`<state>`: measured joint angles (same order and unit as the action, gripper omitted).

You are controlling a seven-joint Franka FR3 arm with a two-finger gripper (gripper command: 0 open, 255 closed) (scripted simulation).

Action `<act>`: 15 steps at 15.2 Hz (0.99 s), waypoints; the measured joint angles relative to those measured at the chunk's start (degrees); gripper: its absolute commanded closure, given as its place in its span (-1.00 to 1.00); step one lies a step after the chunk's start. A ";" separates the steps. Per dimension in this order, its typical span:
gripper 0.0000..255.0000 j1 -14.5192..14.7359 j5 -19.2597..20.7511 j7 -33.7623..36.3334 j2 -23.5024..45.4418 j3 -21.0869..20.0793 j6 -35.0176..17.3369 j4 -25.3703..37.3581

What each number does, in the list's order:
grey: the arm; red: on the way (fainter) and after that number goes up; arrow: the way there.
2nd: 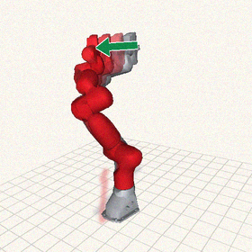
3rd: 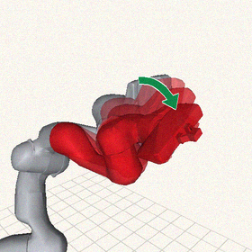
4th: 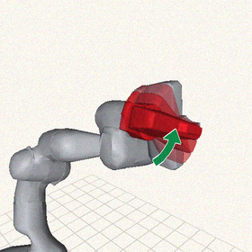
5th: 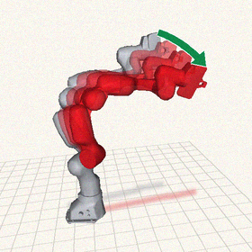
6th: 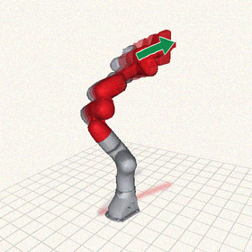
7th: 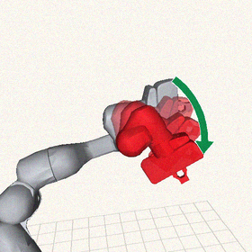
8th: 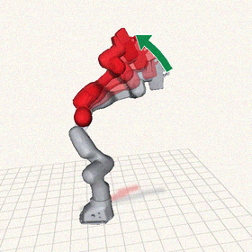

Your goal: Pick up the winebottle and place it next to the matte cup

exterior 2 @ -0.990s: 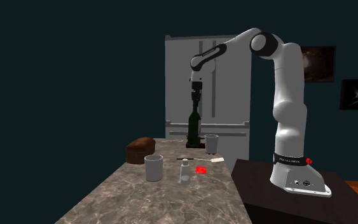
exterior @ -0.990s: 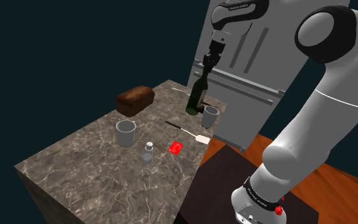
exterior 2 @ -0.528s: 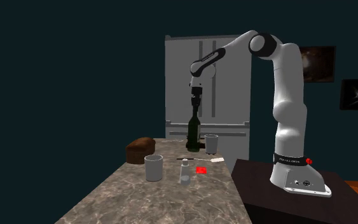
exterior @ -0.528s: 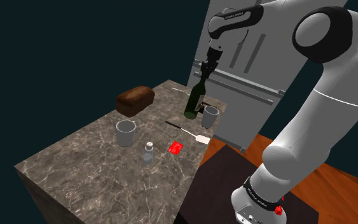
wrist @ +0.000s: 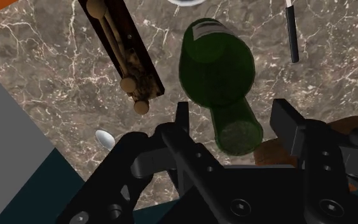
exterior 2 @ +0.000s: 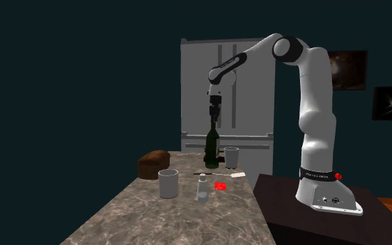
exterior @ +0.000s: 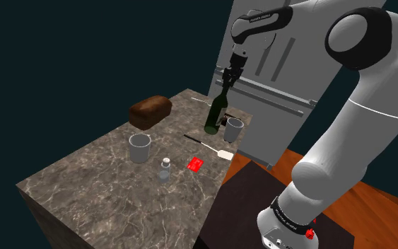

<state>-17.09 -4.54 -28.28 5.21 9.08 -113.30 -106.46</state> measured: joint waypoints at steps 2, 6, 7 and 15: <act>-1.00 0.00 0.00 0.00 -0.01 0.00 0.00 0.01; -1.00 -0.01 0.07 0.04 -0.30 0.02 0.78 0.52; -1.00 -0.13 0.15 -0.08 -0.66 0.13 2.11 1.51; -1.00 -0.17 0.37 0.25 -1.24 0.18 6.95 5.76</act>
<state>-17.26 -4.17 -28.03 3.97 9.27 -106.35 -100.70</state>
